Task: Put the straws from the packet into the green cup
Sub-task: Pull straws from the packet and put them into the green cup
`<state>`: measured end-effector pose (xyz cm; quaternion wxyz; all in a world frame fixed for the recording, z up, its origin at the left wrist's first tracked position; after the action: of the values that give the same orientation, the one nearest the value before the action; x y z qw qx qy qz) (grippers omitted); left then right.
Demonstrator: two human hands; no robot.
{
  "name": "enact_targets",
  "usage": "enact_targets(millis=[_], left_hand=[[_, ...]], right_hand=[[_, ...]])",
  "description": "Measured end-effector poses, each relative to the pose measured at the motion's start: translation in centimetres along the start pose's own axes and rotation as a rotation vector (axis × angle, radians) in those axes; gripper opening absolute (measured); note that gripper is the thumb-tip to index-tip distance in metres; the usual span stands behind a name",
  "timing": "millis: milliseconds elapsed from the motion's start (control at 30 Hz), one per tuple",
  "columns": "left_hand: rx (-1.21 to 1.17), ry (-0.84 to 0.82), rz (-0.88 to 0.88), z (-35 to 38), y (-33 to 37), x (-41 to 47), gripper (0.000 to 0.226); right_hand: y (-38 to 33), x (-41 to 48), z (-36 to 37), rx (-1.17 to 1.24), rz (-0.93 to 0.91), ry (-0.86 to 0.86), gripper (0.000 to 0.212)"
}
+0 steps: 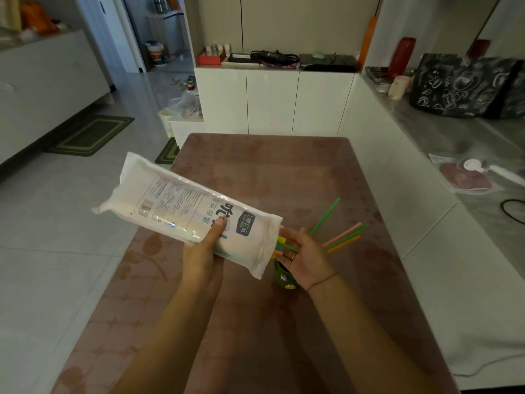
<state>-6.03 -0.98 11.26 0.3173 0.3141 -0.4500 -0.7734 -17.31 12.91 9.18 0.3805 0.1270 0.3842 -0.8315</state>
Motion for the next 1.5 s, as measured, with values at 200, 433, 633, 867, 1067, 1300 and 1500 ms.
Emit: enact_targets(millis=[200,433,633,867,1067,1300,1500], left_hand=[[0.021,0.000,0.108,0.4,1.7,-0.2,0.044],[-0.162,-0.022,-0.125,-1.1,0.2,0.2,0.054],[-0.243,-0.060,-0.178,-0.7,-1.2,-0.4,0.050],[-0.304,0.034,-0.196,-2.6,-1.1,0.3,0.031],[-0.374,0.033,-0.240,-2.6,-1.9,-0.1,0.031],[-0.413,-0.015,-0.299,-1.4,-3.4,-0.9,0.041],[-0.390,0.068,-0.269,-3.0,-2.8,-0.2,0.049]], right_hand=[[0.7,-0.2,0.6,-0.036,0.055,-0.078,0.038],[-0.4,-0.7,1.3,-0.526,-0.238,-0.067,0.025],[-1.7,-1.7,2.3,-0.725,-0.449,-0.183,0.007],[-5.3,-1.9,1.1,-0.609,-0.502,-0.149,0.014],[-5.2,-1.8,0.6,-0.492,-0.508,-0.146,0.008],[-4.1,-2.1,1.4,-0.644,-0.575,-0.234,0.010],[-6.6,-1.6,0.2,-0.386,-0.629,-0.125,0.010]])
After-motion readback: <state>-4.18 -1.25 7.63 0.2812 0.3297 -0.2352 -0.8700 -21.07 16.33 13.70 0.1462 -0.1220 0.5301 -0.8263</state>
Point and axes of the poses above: each hand's wrist, its own x-axis towards the middle knuckle, its own z-axis out of the palm, y = z × x, the point moved 3 cm from there along x, towards the middle knuckle, and after that the axes turned 14 degrees about x, right-handed, at the moved point
